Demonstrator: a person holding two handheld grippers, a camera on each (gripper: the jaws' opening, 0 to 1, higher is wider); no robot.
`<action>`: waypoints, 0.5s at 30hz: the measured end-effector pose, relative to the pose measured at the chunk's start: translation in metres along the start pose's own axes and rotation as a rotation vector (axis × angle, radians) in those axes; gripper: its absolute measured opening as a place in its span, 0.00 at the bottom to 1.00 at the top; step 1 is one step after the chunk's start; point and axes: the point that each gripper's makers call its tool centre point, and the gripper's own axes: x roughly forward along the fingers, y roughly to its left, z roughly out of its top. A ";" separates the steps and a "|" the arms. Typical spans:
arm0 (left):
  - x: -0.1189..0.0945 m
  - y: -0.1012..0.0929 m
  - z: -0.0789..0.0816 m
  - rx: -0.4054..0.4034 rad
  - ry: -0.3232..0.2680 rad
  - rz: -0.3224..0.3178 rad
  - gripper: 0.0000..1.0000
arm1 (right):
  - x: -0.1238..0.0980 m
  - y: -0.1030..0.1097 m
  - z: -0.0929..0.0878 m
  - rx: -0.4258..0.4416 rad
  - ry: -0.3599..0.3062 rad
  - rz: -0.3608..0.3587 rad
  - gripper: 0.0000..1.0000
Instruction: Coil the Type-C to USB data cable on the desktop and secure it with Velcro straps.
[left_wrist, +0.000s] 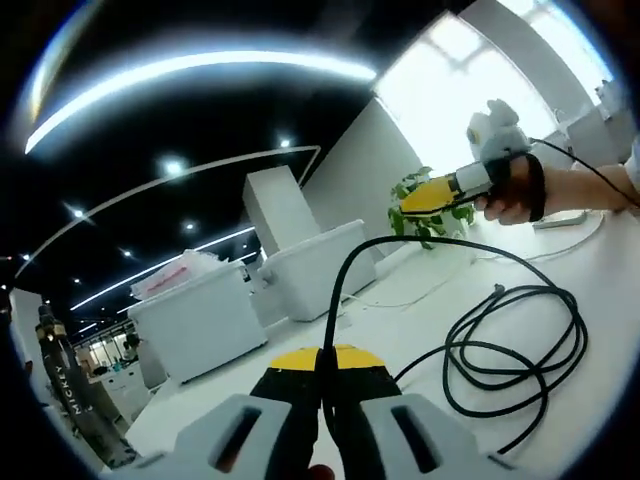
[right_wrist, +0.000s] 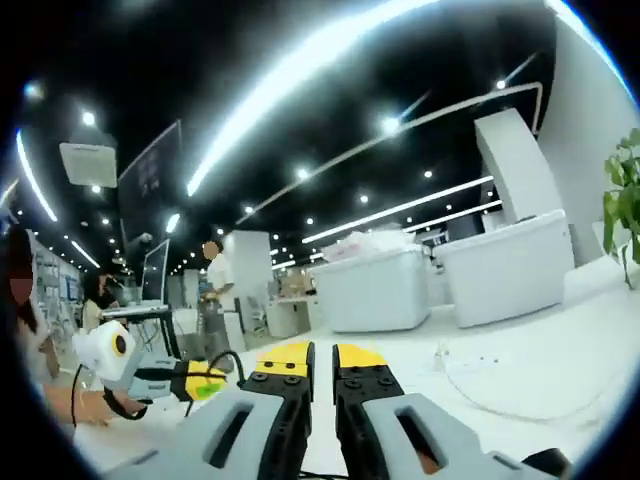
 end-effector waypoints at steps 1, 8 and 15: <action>-0.001 0.000 0.001 -0.007 -0.004 0.003 0.04 | 0.005 -0.003 -0.016 0.035 0.059 0.011 0.14; -0.004 0.001 0.010 0.015 -0.032 0.015 0.04 | 0.024 0.032 -0.107 0.173 0.399 0.215 0.19; -0.005 0.003 0.015 0.043 -0.045 0.019 0.04 | 0.036 0.052 -0.135 0.027 0.510 0.270 0.21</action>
